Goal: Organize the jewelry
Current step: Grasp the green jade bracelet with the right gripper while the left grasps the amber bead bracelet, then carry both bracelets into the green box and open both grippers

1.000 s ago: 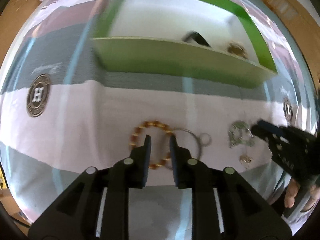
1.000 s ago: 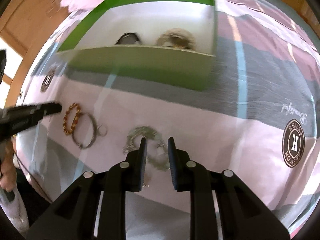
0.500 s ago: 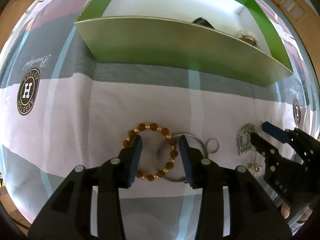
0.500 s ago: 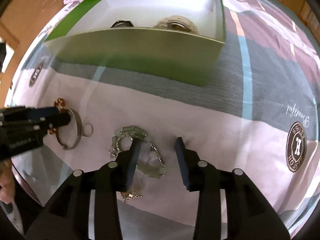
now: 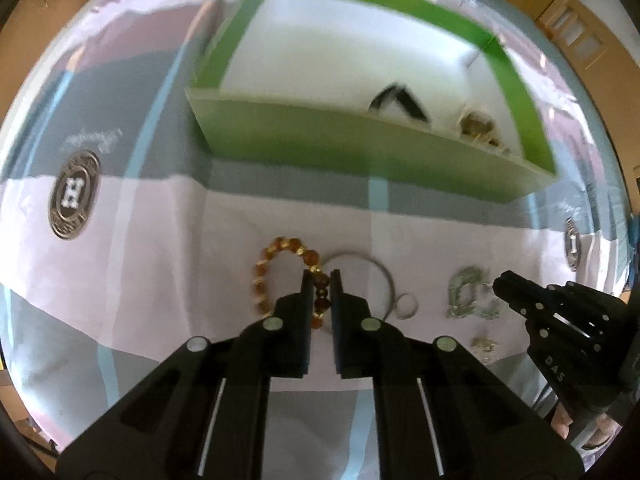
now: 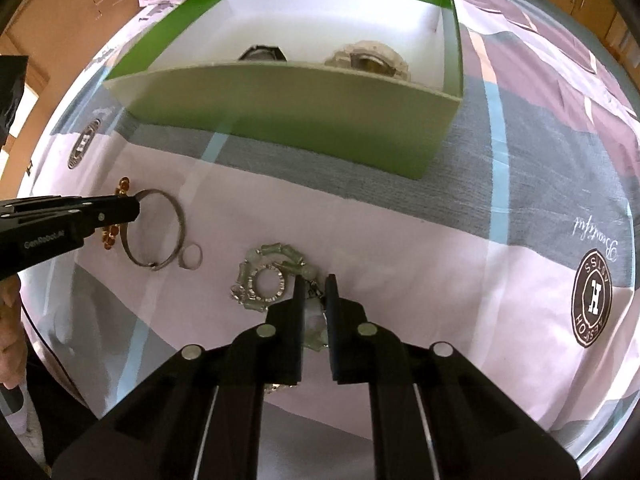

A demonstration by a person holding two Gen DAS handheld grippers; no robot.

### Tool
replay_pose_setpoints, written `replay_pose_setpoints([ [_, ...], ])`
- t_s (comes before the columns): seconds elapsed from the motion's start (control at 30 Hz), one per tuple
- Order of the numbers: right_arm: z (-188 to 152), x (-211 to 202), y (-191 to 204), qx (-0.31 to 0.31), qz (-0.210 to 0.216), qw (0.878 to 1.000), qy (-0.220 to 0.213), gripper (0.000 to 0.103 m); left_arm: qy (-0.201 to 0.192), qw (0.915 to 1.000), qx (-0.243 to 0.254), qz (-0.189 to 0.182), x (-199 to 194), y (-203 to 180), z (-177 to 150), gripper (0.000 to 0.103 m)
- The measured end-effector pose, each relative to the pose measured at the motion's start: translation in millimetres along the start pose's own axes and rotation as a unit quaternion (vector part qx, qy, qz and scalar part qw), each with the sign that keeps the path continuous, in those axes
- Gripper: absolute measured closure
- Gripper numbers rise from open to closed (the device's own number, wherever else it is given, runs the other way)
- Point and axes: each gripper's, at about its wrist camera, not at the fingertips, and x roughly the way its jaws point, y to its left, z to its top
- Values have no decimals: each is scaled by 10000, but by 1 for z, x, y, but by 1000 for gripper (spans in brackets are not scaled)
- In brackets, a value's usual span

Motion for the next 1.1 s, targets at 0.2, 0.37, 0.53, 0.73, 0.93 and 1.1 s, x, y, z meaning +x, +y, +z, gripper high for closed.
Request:
replay_pose_setpoints([
  [0.2,3,-28,-6,80,151,9991,-399,98,-388,9991,72,-176,-31,0,2,95],
  [0.37,7,-37,-9,90,196,9984,-530,98,-193,9998,30,-78,-25,-1,-4,95],
  [0.53,6,-16,-9,138,116,9996,-200,81,-18,9992,-89,394,5,8,-1,91],
  [0.73,1,12,0,-76,-227,9997,83,72,272,9977,-146,599,35,15,2,85],
  [0.93,1,12,2,-30,-102,9999,49,94,173,9984,-185,514,30,12,3,96],
  [1.1,3,-7,0,80,148,9997,-160,100,-151,9994,-199,249,-1,11,6,96],
])
